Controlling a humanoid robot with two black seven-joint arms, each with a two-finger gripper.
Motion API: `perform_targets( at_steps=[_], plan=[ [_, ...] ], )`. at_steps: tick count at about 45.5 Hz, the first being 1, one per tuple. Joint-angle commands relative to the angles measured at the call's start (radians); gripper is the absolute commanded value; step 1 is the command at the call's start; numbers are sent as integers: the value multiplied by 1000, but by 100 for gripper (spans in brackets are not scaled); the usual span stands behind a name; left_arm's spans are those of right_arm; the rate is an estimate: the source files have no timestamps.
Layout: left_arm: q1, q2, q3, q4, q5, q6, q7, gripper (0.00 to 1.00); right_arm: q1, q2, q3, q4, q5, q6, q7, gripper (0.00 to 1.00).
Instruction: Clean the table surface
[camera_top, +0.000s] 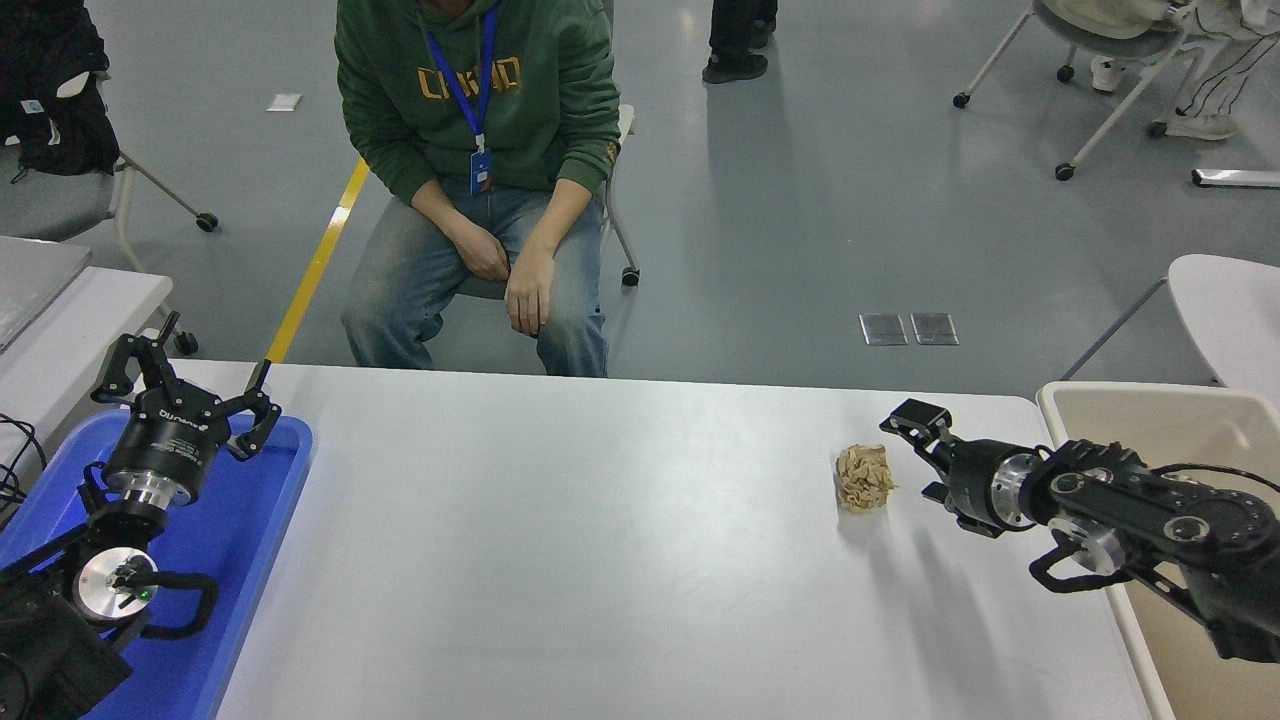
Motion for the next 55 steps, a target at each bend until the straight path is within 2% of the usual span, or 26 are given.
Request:
perform_targets(
  at_steps=[1,26,39,42,46,48,49,50,55],
  plan=[
    [0,0,0,0,0,0,0,100,1,21,-24,-8,-18,-3,-6,100],
    [0,0,0,0,0,0,0,100,12,240,-31,-235,-29,-6,-21,100],
    [0,0,0,0,0,0,0,100,23,297,-52,-302,-41,-6,-33,100],
    [0,0,0,0,0,0,0,100,28,305,-52,-302,-41,-4,-44,97],
    [0,0,0,0,0,0,0,100,38,313,-52,-304,-43,0,-65,86],
    [0,0,0,0,0,0,0,100,44,313,-55,-302,-43,3,-82,77],
    [0,0,0,0,0,0,0,100,49,313,-54,-302,-43,5,-107,65],
    [0,0,0,0,0,0,0,100,52,313,-54,-301,-41,5,-119,56],
    [-1,0,0,0,0,0,0,100,70,311,-52,-288,-37,11,-196,30]
  ],
)
